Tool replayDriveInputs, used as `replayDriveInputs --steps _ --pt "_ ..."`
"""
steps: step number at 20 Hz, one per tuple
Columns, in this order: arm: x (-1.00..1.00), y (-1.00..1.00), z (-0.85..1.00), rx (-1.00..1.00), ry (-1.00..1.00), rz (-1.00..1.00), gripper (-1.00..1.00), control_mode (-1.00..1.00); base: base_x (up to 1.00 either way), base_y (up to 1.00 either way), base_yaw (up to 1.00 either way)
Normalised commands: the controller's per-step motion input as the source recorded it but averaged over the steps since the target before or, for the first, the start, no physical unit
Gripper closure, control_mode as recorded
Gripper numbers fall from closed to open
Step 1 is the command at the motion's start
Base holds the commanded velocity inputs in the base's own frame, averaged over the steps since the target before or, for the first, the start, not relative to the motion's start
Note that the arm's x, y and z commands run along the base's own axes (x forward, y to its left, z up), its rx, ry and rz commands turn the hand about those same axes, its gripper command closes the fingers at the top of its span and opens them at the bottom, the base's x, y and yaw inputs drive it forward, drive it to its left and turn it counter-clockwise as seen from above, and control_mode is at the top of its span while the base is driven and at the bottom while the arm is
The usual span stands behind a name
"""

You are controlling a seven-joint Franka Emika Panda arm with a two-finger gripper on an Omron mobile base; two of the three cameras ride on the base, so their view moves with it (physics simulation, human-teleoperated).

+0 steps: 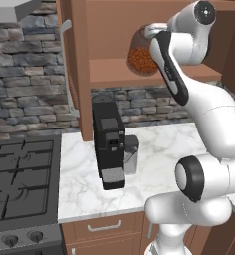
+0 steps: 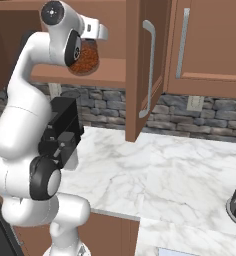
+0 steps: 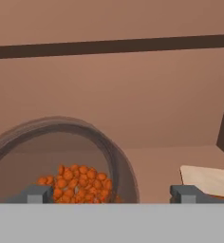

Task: Pick the candle and jar from the dining table and place them in the open cabinet. Close the cabinet after placing the objects.

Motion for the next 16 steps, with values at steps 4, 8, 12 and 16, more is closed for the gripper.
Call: replayDriveInputs --steps 4,8,12,16 --pt "0.12 0.0 -0.03 0.0 -0.14 0.0 -1.0 -1.0 0.0 0.0 0.0" --pt "0.0 0.0 0.0 0.0 -0.2 0.0 -1.0 -1.0 0.0 0.0 0.0" --pt "0.11 0.0 0.01 0.0 -0.17 0.0 -1.0 -1.0 0.0 0.0 0.0" --pt "-0.14 0.0 0.43 0.0 -0.2 0.0 -1.0 -1.0 0.0 0.0 0.0"
